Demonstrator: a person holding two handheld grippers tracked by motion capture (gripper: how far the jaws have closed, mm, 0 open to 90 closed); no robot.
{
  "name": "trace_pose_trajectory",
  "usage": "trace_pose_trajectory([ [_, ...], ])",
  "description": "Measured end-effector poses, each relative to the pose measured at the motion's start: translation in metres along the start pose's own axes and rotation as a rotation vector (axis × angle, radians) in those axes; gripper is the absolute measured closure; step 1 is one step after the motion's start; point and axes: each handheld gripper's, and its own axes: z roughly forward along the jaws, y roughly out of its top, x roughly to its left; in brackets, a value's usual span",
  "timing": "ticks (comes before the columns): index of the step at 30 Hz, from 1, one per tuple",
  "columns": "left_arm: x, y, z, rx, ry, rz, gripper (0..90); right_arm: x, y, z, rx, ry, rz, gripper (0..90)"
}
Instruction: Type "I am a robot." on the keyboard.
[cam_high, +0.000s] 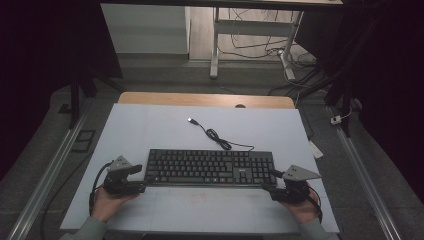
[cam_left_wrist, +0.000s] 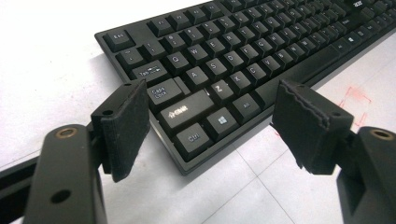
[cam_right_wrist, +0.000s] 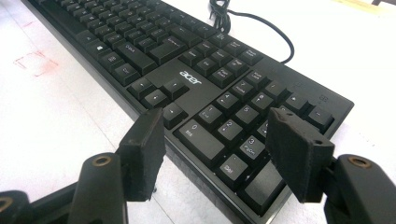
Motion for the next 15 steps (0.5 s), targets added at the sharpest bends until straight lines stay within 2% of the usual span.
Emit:
trace_pose_trajectory([
  [15, -0.0007, -0.0004, -0.0012, -0.005, 0.022, 0.017, 27.1, 0.0029, 0.0022, 0.0008, -0.002, 0.007, -0.007, 38.5],
])
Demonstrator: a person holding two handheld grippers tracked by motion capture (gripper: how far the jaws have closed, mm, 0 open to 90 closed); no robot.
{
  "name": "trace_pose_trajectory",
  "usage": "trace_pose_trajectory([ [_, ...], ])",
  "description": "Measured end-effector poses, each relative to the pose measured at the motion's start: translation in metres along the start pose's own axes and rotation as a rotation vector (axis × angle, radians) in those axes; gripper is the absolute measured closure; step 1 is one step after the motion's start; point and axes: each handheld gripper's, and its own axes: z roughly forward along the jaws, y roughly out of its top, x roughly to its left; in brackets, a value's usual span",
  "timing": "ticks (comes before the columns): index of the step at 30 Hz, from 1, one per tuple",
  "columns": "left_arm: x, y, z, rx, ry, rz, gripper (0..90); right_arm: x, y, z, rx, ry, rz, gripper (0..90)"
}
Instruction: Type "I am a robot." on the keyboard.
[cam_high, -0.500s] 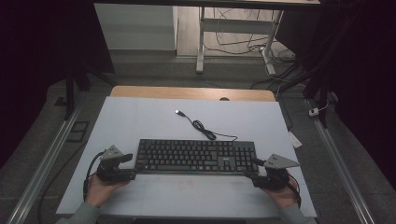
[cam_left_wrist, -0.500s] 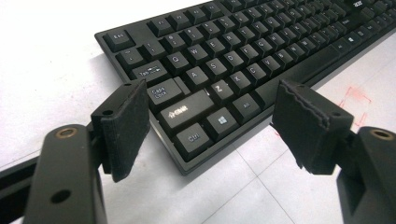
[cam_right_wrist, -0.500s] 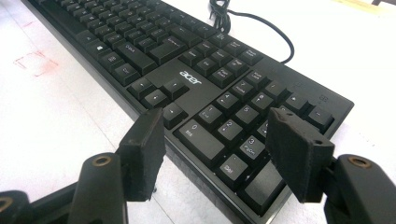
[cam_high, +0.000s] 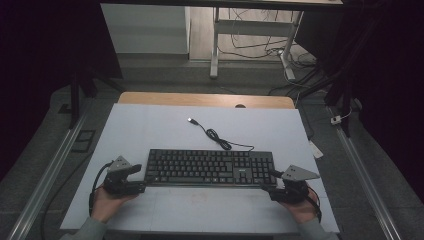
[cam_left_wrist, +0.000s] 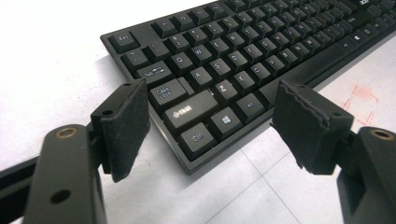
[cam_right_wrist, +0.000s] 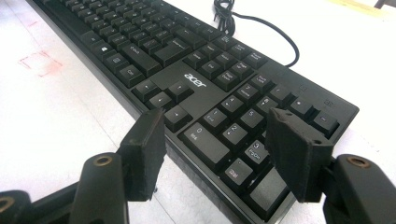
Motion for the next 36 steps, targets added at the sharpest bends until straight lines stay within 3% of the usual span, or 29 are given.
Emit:
trace_pose_trajectory([
  [11, -0.001, -0.002, -0.006, -0.021, 0.022, -0.004, 27.3, 0.005, 0.007, 0.012, 0.002, 0.022, -0.014, 38.8],
  [27, -0.003, 0.001, 0.000, -0.016, 0.010, 0.004, 27.8, 0.012, 0.022, 0.022, -0.020, 0.035, 0.006, 39.8],
  [36, -0.001, 0.002, 0.002, -0.022, 0.016, 0.000, 31.0, 0.024, 0.036, 0.038, -0.018, 0.074, -0.008, 42.0],
])
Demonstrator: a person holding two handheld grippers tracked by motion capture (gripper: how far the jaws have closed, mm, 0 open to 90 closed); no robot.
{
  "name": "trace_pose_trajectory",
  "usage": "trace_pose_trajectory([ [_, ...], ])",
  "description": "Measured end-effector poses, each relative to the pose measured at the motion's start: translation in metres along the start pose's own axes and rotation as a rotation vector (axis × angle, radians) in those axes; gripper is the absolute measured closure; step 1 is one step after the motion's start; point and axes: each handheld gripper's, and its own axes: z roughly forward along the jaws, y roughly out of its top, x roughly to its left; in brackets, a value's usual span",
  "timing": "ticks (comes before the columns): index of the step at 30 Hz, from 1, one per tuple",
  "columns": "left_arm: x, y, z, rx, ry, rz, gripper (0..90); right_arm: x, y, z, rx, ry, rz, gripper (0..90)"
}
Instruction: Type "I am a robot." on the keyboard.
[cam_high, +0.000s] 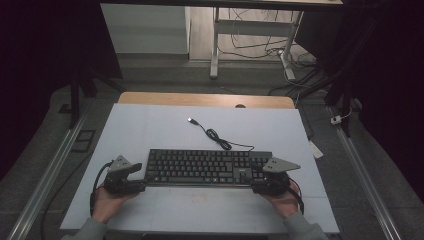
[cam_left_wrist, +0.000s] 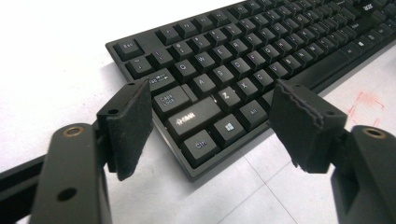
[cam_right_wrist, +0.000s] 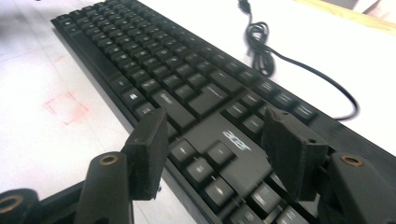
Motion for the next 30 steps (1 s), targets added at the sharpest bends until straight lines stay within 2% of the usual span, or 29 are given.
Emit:
trace_pose_trajectory([
  [8, 0.000, 0.001, 0.002, -0.010, 0.004, 0.006, 36.4, 0.010, 0.013, 0.016, 0.002, 0.045, -0.031, 51.2],
  [14, -0.002, 0.002, 0.004, -0.013, 0.004, 0.016, 40.6, 0.019, 0.024, 0.029, -0.015, 0.077, -0.057, 69.5],
  [16, -0.002, 0.002, 0.004, -0.011, 0.005, 0.018, 40.8, 0.021, 0.026, 0.030, -0.009, 0.077, -0.058, 72.9],
  [17, -0.002, 0.002, 0.005, -0.010, 0.006, 0.019, 41.1, 0.022, 0.029, 0.034, -0.009, 0.086, -0.064, 80.6],
  [19, -0.002, 0.002, 0.005, -0.008, 0.006, 0.021, 41.7, 0.024, 0.033, 0.038, -0.011, 0.100, -0.067, 87.7],
  [30, -0.005, 0.002, 0.008, 0.000, 0.011, 0.043, 48.6, 0.035, 0.050, 0.067, 0.008, 0.147, -0.091, 89.7],
])
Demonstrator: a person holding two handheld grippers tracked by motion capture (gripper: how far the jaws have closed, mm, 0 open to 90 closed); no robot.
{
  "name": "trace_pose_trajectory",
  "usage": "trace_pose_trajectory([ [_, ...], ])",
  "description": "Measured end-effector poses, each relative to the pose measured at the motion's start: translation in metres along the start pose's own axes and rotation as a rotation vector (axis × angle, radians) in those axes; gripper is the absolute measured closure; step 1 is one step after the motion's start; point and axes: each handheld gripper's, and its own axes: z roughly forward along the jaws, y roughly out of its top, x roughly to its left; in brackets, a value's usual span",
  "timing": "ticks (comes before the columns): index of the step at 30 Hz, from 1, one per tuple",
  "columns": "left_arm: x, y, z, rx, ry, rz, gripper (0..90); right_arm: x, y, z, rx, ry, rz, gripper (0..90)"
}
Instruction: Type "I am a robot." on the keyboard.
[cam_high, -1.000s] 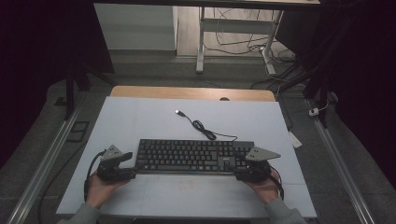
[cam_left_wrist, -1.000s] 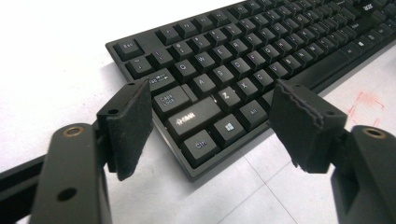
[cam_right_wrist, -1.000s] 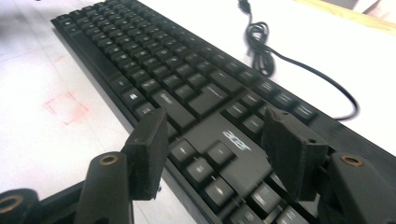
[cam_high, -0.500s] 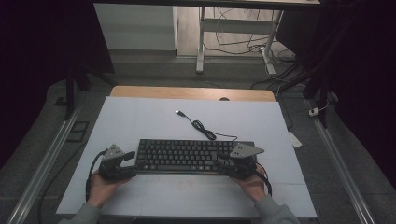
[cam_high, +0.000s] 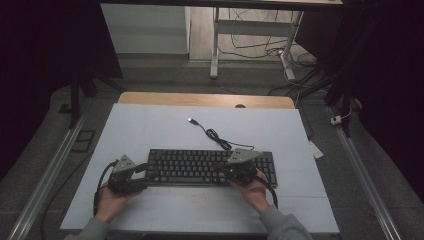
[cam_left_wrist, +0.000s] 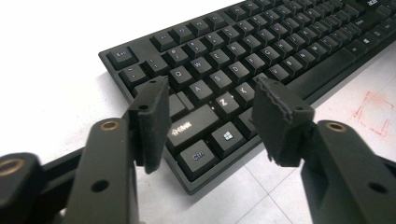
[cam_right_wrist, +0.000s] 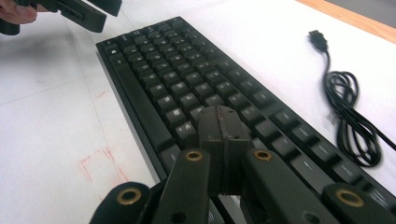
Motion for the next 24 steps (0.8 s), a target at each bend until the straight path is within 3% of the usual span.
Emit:
trace_pose_trajectory([
  [5, 0.000, 0.000, 0.000, -0.004, 0.003, 0.013, 57.1, 0.002, 0.004, 0.007, 0.000, 0.009, -0.005, 89.7],
  [13, 0.000, 0.000, 0.006, 0.018, 0.016, 0.042, 85.7, 0.002, 0.006, 0.014, -0.003, 0.012, -0.002, 89.7],
  [24, 0.001, 0.000, 0.016, 0.061, 0.047, 0.076, 88.8, -0.001, 0.012, 0.025, 0.007, 0.014, -0.003, 89.7],
])
